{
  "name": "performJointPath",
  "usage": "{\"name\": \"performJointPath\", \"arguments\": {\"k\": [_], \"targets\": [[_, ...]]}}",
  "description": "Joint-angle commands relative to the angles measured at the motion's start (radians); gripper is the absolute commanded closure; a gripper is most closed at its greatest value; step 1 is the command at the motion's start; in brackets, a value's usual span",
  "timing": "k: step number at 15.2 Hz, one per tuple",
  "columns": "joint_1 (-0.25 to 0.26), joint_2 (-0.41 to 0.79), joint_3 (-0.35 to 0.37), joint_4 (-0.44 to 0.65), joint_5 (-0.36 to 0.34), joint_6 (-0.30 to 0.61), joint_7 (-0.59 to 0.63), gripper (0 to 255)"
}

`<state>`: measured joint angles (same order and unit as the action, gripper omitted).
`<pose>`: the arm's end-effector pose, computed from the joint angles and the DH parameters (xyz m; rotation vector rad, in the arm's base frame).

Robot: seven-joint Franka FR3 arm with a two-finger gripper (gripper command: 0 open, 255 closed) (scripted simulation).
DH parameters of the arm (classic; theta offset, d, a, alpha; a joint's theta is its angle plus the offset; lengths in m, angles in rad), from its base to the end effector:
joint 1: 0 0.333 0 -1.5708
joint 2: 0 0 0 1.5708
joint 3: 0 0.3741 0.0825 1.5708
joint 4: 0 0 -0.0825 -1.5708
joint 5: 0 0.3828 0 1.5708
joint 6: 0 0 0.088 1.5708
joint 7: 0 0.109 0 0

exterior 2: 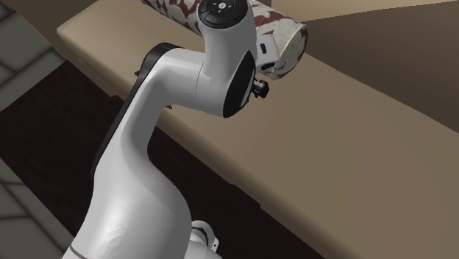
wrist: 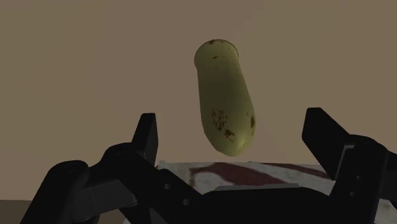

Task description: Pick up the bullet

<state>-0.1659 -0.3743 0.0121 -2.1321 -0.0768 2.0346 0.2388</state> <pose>0.4402 -0.0717 0.6406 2.9947 -0.5573 0.4288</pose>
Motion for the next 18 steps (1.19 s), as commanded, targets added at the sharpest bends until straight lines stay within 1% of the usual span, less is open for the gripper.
{"name": "performJointPath", "arguments": {"k": [1, 4, 5, 14, 18], "targets": [[0.0, -0.003, 0.0, -0.031, -0.001, 0.029, 0.003, 0], [-0.001, -0.002, 0.0, -0.052, -0.002, 0.05, 0.005, 0], [0.0, -0.003, 0.0, -0.052, -0.002, 0.05, 0.005, 255], [-0.001, -0.002, 0.0, -0.052, -0.002, 0.05, 0.005, 255], [0.0, -0.002, 0.0, 0.002, 0.0, -0.003, 0.001, 255]]}}
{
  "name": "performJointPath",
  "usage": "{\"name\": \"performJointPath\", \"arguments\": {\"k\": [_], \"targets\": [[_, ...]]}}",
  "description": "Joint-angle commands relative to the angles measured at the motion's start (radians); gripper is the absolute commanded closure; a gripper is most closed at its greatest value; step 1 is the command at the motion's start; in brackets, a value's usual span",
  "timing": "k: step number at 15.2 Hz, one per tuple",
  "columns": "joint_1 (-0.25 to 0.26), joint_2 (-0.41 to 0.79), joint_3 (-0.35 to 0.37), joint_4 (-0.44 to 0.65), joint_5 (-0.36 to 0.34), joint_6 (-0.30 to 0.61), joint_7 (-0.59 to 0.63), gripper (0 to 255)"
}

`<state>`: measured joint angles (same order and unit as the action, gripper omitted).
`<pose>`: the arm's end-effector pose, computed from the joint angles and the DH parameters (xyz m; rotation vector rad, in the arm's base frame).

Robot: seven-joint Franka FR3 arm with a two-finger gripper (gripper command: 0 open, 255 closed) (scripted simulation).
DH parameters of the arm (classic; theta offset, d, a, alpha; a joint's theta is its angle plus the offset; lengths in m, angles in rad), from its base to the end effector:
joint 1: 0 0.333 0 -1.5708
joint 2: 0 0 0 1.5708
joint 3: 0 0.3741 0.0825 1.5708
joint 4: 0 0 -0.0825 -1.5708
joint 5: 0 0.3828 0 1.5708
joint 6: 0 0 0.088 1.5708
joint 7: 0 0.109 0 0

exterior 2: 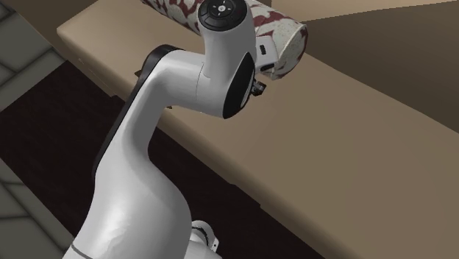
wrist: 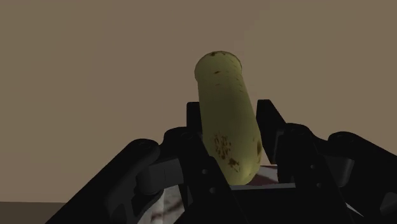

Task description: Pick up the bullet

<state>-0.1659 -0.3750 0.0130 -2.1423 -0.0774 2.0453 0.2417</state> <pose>0.4401 -0.0712 0.6370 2.9940 -0.5589 0.4308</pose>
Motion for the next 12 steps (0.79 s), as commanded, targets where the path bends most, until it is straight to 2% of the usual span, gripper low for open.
{"name": "performJointPath", "arguments": {"k": [1, 12], "targets": [[0.0, -0.001, -0.001, 0.026, 0.001, -0.028, -0.003, 255], [0.001, 0.017, 0.0, 0.18, 0.005, -0.163, -0.012, 255]]}}
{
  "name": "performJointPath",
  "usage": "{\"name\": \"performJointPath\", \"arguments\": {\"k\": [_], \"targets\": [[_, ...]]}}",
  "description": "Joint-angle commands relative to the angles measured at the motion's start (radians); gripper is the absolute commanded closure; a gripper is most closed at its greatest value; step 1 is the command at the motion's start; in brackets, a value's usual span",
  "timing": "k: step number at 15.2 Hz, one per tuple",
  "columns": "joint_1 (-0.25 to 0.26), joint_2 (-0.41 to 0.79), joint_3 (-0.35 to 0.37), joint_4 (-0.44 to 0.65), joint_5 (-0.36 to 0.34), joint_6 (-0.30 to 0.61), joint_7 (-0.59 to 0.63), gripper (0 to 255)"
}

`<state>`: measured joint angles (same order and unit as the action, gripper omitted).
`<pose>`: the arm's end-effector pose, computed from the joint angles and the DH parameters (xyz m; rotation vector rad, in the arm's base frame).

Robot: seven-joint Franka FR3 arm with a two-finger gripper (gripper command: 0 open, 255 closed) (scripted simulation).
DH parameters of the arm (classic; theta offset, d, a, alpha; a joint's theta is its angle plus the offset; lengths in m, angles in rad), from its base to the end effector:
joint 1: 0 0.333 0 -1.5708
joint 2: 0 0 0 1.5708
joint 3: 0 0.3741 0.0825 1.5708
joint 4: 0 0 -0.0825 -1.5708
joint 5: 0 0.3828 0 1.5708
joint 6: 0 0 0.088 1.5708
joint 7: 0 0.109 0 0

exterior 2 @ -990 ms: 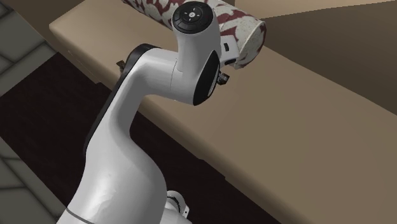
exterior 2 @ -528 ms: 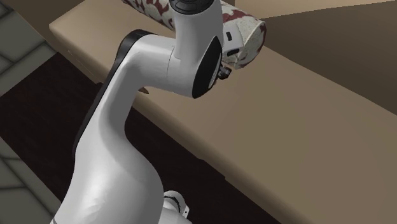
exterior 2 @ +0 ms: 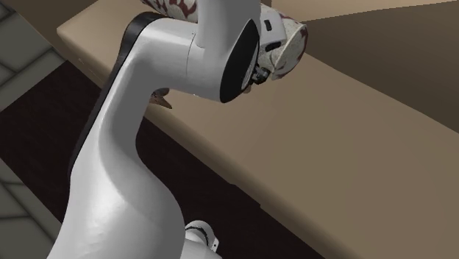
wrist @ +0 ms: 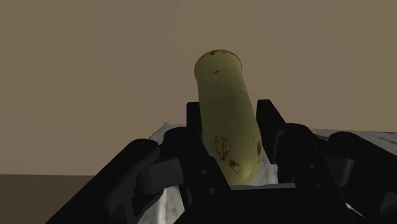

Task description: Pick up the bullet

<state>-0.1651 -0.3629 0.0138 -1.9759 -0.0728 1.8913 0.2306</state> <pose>0.4391 -0.0711 0.6979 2.9941 -0.5585 0.4308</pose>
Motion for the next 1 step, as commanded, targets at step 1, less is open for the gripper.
{"name": "performJointPath", "arguments": {"k": [1], "targets": [[0.0, 0.005, 0.0, 0.013, 0.0, -0.009, -0.001, 255]]}}
